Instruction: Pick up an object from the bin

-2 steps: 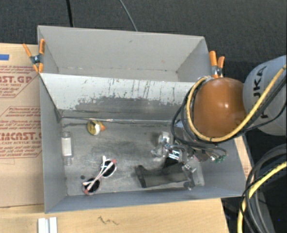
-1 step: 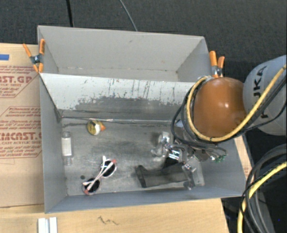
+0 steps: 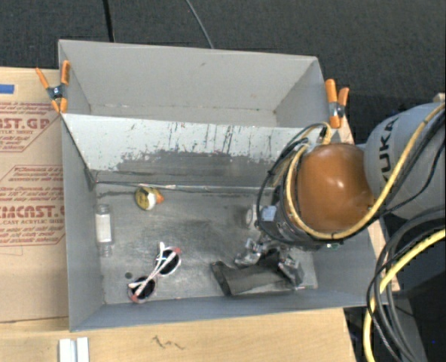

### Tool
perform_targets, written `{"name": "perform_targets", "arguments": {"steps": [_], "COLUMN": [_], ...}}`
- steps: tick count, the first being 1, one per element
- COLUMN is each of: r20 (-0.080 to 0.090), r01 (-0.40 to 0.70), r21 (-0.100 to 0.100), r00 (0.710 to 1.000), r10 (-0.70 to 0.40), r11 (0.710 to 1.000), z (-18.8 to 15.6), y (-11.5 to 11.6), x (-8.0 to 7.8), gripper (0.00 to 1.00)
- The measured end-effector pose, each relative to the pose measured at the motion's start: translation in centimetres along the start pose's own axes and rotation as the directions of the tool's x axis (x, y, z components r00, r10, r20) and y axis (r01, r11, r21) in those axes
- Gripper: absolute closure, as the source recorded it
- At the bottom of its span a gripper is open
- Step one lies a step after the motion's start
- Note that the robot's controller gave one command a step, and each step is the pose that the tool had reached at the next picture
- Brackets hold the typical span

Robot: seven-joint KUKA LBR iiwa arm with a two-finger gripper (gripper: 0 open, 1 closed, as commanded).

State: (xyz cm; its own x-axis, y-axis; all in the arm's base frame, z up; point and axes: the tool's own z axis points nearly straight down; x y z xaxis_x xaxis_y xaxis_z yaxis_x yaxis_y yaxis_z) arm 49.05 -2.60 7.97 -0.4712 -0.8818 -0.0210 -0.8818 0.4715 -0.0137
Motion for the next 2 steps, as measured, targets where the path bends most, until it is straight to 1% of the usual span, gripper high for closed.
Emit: {"name": "perform_targets", "arguments": {"steps": [1, 2], "r20": [0.0, -0.01], "r01": [0.0, 0.023], "r21": [0.0, -0.008], "r00": [1.0, 1.0], "r10": [0.0, -0.023], "r11": [1.0, 1.0], "z": [0.0, -4.1], "y": [0.0, -0.3], "x": [0.0, 0.6], "gripper": [1.0, 1.0]}}
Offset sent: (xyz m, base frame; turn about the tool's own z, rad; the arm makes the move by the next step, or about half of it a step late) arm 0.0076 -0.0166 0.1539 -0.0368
